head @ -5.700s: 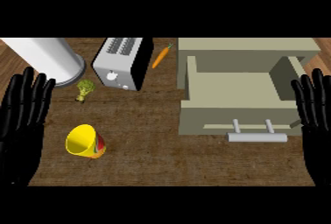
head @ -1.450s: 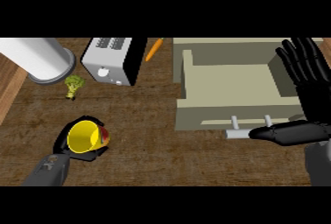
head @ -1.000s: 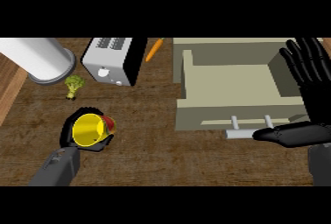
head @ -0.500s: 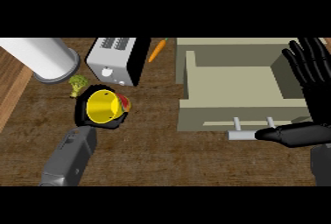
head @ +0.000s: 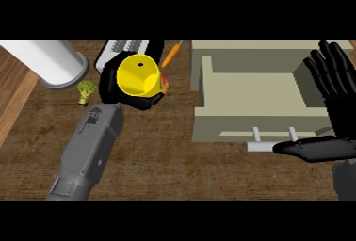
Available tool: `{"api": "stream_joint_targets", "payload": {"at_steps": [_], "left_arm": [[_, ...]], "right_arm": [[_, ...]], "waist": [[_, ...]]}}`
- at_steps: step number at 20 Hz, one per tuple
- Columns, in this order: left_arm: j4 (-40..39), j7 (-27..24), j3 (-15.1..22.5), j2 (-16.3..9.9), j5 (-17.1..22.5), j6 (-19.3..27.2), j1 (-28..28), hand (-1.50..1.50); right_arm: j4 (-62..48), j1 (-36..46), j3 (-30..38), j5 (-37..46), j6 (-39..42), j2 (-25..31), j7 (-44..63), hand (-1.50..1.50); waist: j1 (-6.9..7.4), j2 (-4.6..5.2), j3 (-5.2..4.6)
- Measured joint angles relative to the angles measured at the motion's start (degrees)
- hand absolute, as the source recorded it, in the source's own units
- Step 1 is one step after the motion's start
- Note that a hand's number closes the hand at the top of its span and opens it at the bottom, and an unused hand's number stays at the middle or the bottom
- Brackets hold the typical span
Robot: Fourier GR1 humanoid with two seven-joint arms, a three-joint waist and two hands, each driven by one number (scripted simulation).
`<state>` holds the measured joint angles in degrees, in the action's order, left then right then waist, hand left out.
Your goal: Pick up the cup, place it into the drawer and close the drawer
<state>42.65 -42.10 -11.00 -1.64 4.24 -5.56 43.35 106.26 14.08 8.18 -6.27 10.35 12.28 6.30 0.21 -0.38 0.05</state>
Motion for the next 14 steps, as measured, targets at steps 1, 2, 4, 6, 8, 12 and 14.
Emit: {"api": "stream_joint_targets", "payload": {"at_steps": [1, 2, 4, 6, 8, 12, 14], "left_arm": [[1.3, 2.3, 1.0, 0.3, 0.4, 1.3, 1.5, 1.50], [2.1, 4.4, 2.2, 0.6, 1.1, 2.8, 3.1, 1.50], [4.3, 9.0, 3.7, 1.0, 1.5, 5.1, 6.0, 1.50], [5.0, 12.3, 5.9, 1.2, 2.1, 8.4, 9.3, 1.50], [4.6, 15.2, 8.0, 1.4, 3.1, 11.8, 12.7, 1.50], [1.3, 20.6, 10.2, 1.5, 4.1, 16.9, 19.6, 1.50], [-2.1, 22.9, 11.1, 1.6, 4.5, 18.9, 23.3, 1.50]], "right_arm": [[0.0, -0.3, 0.3, -0.3, 0.3, 0.1, -0.1, -1.50], [-0.6, 0.4, 0.4, -0.4, 0.1, 0.1, -0.1, -1.50], [-1.3, 1.5, 0.7, -0.4, -0.2, 0.2, 0.2, -1.50], [-1.1, 1.0, 0.2, 0.4, -0.5, -0.2, -0.3, -1.50], [-1.4, 0.8, 0.5, 0.3, 0.1, 0.1, -1.2, -1.50], [-1.9, 1.2, 0.9, 0.0, 0.3, 0.3, -1.5, -1.50], [-2.6, 1.5, 1.3, -0.3, 0.6, 0.6, -2.1, -1.50]], "waist": [[-0.09, -0.01, -0.01], [-0.19, 0.02, 0.00], [-0.21, 0.06, -0.01], [-0.56, 0.13, -0.01], [-0.91, 0.23, -0.02], [-1.41, 0.44, 0.00], [-1.90, 0.61, -0.01]]}}
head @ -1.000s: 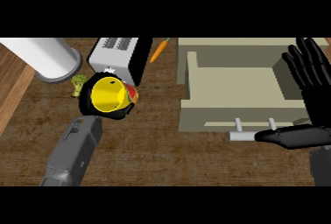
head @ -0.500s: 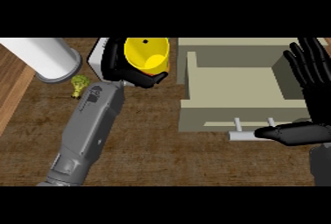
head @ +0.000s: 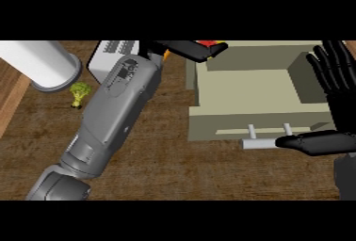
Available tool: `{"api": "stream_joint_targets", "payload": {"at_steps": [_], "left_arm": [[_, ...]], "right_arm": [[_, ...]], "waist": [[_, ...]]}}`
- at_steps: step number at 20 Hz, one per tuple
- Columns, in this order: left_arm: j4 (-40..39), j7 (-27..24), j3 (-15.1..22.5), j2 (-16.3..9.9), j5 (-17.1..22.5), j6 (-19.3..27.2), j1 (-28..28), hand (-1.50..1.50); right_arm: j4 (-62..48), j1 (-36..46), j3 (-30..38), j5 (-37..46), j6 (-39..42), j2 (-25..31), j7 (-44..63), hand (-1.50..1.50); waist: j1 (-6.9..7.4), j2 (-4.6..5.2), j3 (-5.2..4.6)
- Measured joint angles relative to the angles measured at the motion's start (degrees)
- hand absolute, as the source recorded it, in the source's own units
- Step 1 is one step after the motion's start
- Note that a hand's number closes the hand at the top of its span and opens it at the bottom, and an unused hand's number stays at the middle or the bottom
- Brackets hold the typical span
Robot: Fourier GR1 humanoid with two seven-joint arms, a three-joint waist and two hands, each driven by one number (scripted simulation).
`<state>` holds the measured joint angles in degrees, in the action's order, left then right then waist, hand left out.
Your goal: Pick up the cup, place it into the drawer and close the drawer
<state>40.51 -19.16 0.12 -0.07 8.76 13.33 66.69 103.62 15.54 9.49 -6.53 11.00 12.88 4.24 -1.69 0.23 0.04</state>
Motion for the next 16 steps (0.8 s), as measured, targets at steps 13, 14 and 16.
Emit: {"api": "stream_joint_targets", "payload": {"at_steps": [13, 14, 16], "left_arm": [[-20.2, 6.3, 11.5, 0.1, 5.4, 4.1, 10.1, 1.50], [-21.0, 6.6, 12.6, 0.1, 5.6, 3.7, 9.9, 1.50], [-22.3, 7.0, 14.4, 0.1, 6.1, 2.7, 9.9, 1.50]], "right_arm": [[-0.4, 3.3, -1.9, -0.8, 1.2, -0.6, -0.1, -1.50], [-0.5, 3.7, -2.0, -0.9, 1.3, -0.6, 0.0, -1.50], [-1.1, 4.8, -1.8, -1.5, 1.8, -0.2, 0.2, -1.50]], "waist": [[-4.83, 1.41, 0.08], [-5.40, 1.54, 0.09], [-6.13, 1.75, 0.09]]}}
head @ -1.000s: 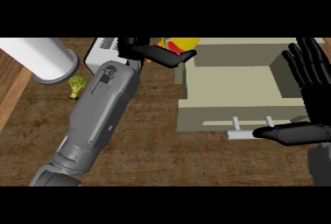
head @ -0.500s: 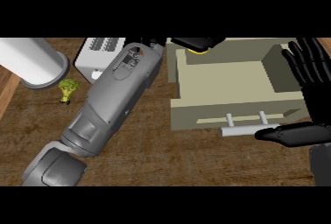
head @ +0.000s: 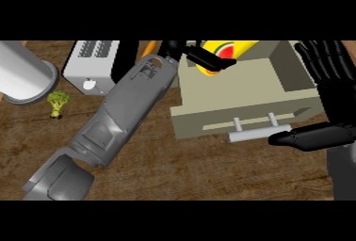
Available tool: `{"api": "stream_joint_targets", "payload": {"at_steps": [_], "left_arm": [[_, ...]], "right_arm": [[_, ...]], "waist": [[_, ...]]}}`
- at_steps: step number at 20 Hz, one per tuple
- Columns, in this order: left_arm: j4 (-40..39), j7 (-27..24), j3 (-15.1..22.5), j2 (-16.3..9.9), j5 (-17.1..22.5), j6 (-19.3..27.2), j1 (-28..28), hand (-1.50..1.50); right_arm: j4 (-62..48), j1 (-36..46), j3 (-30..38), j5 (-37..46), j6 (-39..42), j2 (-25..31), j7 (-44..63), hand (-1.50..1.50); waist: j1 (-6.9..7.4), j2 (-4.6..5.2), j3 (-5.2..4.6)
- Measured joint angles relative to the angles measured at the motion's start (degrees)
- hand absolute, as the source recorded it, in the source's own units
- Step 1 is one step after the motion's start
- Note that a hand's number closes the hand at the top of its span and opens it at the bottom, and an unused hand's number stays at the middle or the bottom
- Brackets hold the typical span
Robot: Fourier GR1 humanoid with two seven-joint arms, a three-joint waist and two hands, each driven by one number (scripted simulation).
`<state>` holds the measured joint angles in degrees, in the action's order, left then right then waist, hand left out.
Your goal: Pick up the cup, place it into the drawer and close the drawer
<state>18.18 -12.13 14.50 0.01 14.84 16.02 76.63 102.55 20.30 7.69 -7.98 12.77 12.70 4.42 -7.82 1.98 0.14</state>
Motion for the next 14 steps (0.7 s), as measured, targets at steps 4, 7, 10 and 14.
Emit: {"api": "stream_joint_targets", "payload": {"at_steps": [4, 7, 10, 14], "left_arm": [[-1.1, -0.2, 3.2, 0.0, 1.2, -0.7, -1.2, -1.50], [-0.4, -1.8, 3.9, 0.0, 3.4, -0.8, -2.7, -1.50], [0.6, -3.4, 3.5, 0.0, 6.4, -0.7, -3.6, -1.50], [3.1, -6.6, 2.3, 0.0, 11.0, -1.9, -4.3, -1.50]], "right_arm": [[-0.4, 1.9, -1.4, -0.1, 0.3, -0.7, 0.4, -1.50], [-0.7, 2.6, -1.8, -1.0, 1.4, -0.6, 0.3, -1.50], [-0.9, 3.1, -3.9, -3.3, 3.9, -1.5, 0.6, 1.50], [-0.8, 3.5, -7.3, -7.2, 9.3, -1.8, 0.7, 1.50]], "waist": [[-1.96, 0.48, -0.01], [-3.12, 0.77, -0.03], [-3.90, 0.97, -0.06], [-4.26, 1.00, -0.10]]}}
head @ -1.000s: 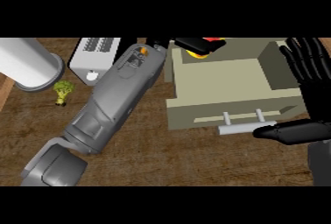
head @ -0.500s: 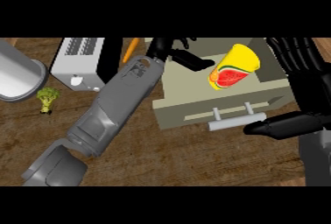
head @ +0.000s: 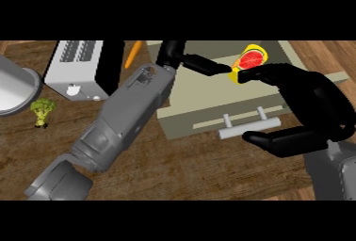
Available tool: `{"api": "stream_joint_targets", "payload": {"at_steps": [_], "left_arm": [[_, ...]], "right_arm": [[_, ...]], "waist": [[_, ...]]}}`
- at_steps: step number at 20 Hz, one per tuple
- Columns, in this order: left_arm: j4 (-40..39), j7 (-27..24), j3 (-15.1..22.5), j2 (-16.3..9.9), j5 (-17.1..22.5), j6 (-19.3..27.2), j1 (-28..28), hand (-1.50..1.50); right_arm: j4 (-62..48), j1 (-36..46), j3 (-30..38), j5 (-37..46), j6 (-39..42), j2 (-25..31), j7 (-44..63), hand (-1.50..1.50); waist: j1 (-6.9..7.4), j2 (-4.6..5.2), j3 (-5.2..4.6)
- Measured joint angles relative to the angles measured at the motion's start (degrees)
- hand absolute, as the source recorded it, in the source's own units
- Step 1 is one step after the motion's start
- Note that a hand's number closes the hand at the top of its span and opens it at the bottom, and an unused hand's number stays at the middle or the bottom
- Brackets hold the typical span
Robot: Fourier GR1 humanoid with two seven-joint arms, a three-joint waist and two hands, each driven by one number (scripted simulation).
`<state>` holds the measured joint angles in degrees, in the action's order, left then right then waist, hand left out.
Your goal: Pick up the cup, place it into the drawer and close the drawer
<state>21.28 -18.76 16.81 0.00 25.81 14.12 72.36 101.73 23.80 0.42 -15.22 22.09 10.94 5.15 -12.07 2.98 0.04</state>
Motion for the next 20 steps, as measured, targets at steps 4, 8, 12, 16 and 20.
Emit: {"api": "stream_joint_targets", "payload": {"at_steps": [4, 8, 12, 16, 20], "left_arm": [[1.9, -4.1, -1.0, 0.0, 4.1, 0.2, -0.3, -1.50], [2.2, -7.0, -1.9, 0.0, 6.9, 1.7, -0.1, -1.50], [1.5, -8.7, -1.9, 0.0, 9.1, 3.3, 0.1, -1.50], [1.3, -9.9, -2.2, 0.0, 10.6, 3.5, -0.8, -1.50], [2.1, -12.1, -3.0, 0.0, 11.6, 2.2, -2.6, -1.50]], "right_arm": [[-0.3, 0.1, -3.9, -3.2, 5.9, 1.5, 2.6, 1.50], [0.1, -1.4, -7.9, -0.6, 11.4, 6.1, 5.6, -1.50], [0.6, -2.8, -10.5, 5.7, 13.2, 9.5, 7.1, -1.50], [0.5, -5.4, -13.4, 17.6, 10.7, 11.0, 4.5, -1.50], [-5.7, -6.7, -16.5, 27.9, 6.1, 10.2, 0.9, -1.50]], "waist": [[0.75, -0.35, -0.05], [2.75, -1.02, -0.07], [4.65, -1.46, -0.03], [7.26, -1.94, 0.01], [9.93, -2.18, 0.00]]}}
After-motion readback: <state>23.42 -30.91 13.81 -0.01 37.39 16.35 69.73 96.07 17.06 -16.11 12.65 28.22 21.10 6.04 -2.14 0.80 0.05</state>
